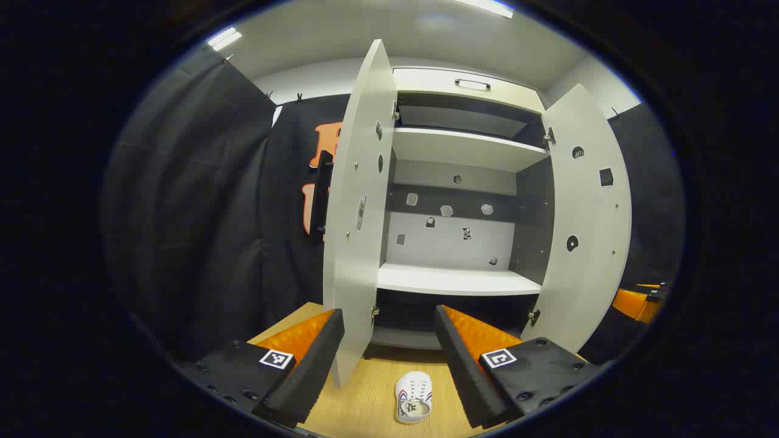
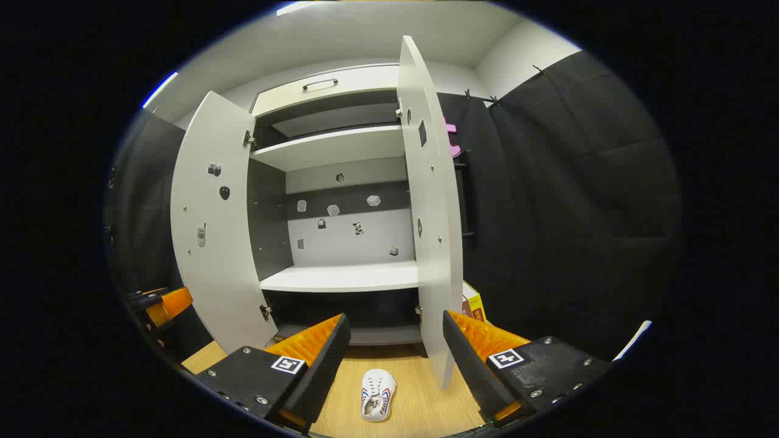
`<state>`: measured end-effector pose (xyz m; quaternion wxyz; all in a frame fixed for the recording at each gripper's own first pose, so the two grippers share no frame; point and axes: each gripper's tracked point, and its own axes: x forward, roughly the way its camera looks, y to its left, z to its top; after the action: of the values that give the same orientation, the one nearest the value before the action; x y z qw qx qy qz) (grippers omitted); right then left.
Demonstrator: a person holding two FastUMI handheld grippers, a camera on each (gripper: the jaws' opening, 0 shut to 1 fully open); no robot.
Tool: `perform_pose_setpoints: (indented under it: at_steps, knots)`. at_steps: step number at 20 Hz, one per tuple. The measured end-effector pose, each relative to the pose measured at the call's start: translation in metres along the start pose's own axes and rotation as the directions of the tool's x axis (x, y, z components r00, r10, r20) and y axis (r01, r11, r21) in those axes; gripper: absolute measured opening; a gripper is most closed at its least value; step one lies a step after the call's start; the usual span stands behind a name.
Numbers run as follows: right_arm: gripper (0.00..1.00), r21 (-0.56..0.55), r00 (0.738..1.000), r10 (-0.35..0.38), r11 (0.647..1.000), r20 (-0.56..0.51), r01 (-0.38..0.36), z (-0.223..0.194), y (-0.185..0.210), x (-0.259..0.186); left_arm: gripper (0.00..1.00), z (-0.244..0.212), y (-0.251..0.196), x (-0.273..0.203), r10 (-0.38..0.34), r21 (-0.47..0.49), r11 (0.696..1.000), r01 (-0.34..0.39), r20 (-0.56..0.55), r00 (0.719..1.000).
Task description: Grab one shoe with the right hand and put it into the shoe cabinet, grab the other shoe with the left hand and put it into the shoe cabinet; then close the right door with the right hand and the left door with the left hand.
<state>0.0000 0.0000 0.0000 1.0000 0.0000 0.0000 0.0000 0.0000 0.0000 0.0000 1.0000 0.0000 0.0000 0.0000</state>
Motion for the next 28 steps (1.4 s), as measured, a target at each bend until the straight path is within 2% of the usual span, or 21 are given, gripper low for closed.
perform_pose_setpoints:
  at_steps: [14, 15, 16, 20, 23, 24, 25, 28]
  knots:
    - [0.94, 0.008, 1.0, -0.014, 1.0, -0.001, 0.014, 0.001, -0.004, -0.004, 0.96, 0.005, -0.004, -0.004, -0.011, 0.031, 0.999, 0.01, 0.017, 1.0]
    - [0.94, 0.007, 1.0, -0.014, 1.0, 0.0, 0.014, 0.001, -0.004, -0.004, 0.99, 0.006, -0.004, -0.003, -0.012, 0.033, 0.999, 0.011, 0.018, 1.0]
    - [0.94, 0.004, 1.0, -0.014, 1.0, 0.0, 0.014, 0.001, -0.004, -0.004, 0.96, 0.006, -0.004, -0.004, -0.013, 0.033, 0.999, 0.012, 0.019, 1.0]
    - [0.94, -0.002, 1.0, -0.014, 1.0, -0.003, 0.014, -0.001, -0.001, -0.004, 0.96, 0.006, -0.002, -0.006, -0.01, 0.037, 0.999, 0.009, 0.018, 1.0]
    - [0.94, 0.003, 1.0, -0.011, 1.0, -0.021, 0.011, -0.01, 0.002, -0.004, 0.96, 0.008, 0.002, -0.007, -0.002, 0.04, 0.999, 0.001, 0.023, 1.0]
    - [0.94, 0.007, 0.999, -0.008, 1.0, -0.031, 0.008, -0.015, 0.005, -0.004, 0.94, 0.01, 0.003, -0.008, 0.001, 0.038, 0.999, -0.002, 0.027, 1.0]
    - [0.94, 0.013, 0.999, -0.004, 1.0, -0.045, 0.005, -0.022, 0.007, -0.002, 0.99, 0.011, 0.004, -0.009, 0.004, 0.038, 0.999, -0.005, 0.029, 1.0]
    - [0.94, 0.026, 0.996, 0.004, 1.0, -0.088, -0.002, -0.047, 0.015, 0.003, 0.96, 0.01, 0.012, -0.013, 0.014, 0.045, 0.999, -0.016, 0.031, 0.999]
